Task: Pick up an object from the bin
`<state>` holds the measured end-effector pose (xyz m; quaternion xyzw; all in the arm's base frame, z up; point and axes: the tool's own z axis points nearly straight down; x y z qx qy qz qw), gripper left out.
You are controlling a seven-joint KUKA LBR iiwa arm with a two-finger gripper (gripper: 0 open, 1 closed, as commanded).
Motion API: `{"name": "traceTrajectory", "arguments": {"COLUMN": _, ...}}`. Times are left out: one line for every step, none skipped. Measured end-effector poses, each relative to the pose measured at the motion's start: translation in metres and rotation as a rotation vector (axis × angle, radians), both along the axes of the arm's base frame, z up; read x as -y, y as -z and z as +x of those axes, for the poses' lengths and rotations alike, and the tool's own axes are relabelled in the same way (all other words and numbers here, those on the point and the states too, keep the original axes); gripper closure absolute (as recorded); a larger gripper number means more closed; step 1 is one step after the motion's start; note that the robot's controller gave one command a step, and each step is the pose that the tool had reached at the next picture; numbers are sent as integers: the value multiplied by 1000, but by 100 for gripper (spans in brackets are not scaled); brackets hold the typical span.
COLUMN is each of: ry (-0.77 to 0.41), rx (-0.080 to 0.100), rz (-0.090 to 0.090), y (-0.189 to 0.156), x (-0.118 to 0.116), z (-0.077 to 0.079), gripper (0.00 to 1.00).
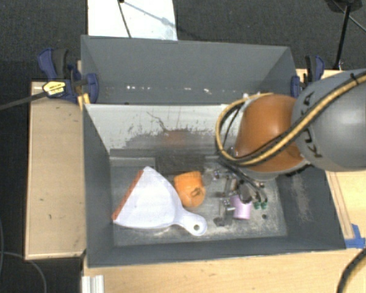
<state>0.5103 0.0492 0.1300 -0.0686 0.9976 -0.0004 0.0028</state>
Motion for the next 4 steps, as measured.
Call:
{"name": "traceTrajectory", "arguments": {"ry": 103, "rx": -2, "rz": 2, "y": 13, "x": -18, "z": 1, "gripper": 0}}
{"name": "traceTrajectory", "arguments": {"ry": 257, "rx": -4, "rz": 2, "y": 7, "x": -36, "z": 16, "gripper": 0}}
{"name": "traceTrajectory", "arguments": {"ry": 100, "rx": 3, "rz": 3, "y": 20, "x": -38, "z": 28, "gripper": 0}}
{"name": "traceTrajectory", "arguments": {"ry": 99, "rx": 7, "rz": 3, "y": 24, "x": -37, "z": 29, "gripper": 0}}
